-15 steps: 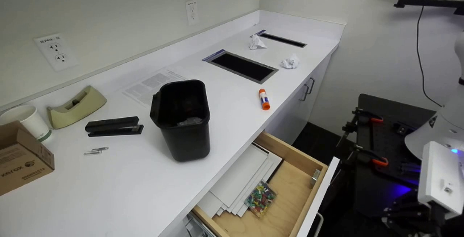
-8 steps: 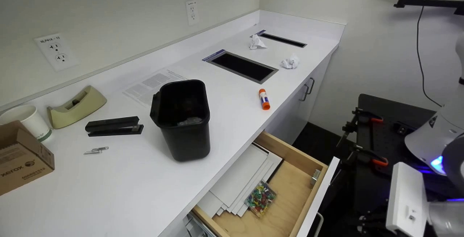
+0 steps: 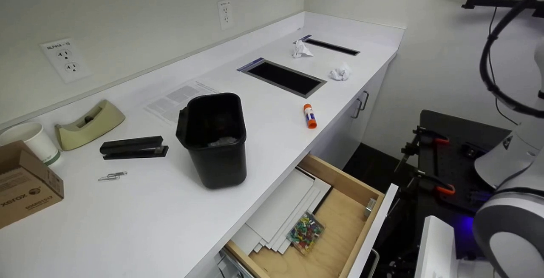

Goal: Close the drawer

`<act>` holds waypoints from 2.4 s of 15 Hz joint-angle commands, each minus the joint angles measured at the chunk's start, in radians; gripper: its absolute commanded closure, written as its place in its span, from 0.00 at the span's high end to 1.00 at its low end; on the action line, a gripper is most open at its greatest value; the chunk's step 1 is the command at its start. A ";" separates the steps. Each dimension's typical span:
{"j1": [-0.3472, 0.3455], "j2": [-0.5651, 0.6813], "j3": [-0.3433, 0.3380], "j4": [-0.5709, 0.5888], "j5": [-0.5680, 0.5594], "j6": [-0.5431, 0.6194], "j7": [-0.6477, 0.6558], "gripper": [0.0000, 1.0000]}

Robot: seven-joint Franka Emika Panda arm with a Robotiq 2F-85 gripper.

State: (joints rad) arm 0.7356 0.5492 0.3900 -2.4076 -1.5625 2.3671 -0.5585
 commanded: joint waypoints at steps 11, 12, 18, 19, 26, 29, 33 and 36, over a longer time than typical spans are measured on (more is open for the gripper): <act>-0.102 0.064 -0.065 0.097 -0.175 -0.137 -0.135 0.01; -0.112 0.063 -0.070 0.104 -0.179 -0.144 -0.154 0.01; -0.180 0.064 -0.093 0.149 -0.208 -0.226 -0.248 0.01; -0.191 0.068 -0.094 0.159 -0.210 -0.242 -0.258 0.01; -0.238 0.115 -0.086 0.221 -0.205 -0.338 -0.299 0.01; -0.248 0.027 -0.028 0.139 -0.105 -0.348 -0.269 0.00; -0.243 -0.135 0.079 0.005 0.096 -0.391 -0.243 0.00; -0.246 -0.288 0.163 -0.080 0.289 -0.443 -0.246 0.00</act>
State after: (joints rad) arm 0.4985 0.4512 0.4889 -2.3635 -1.4124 1.9603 -0.8225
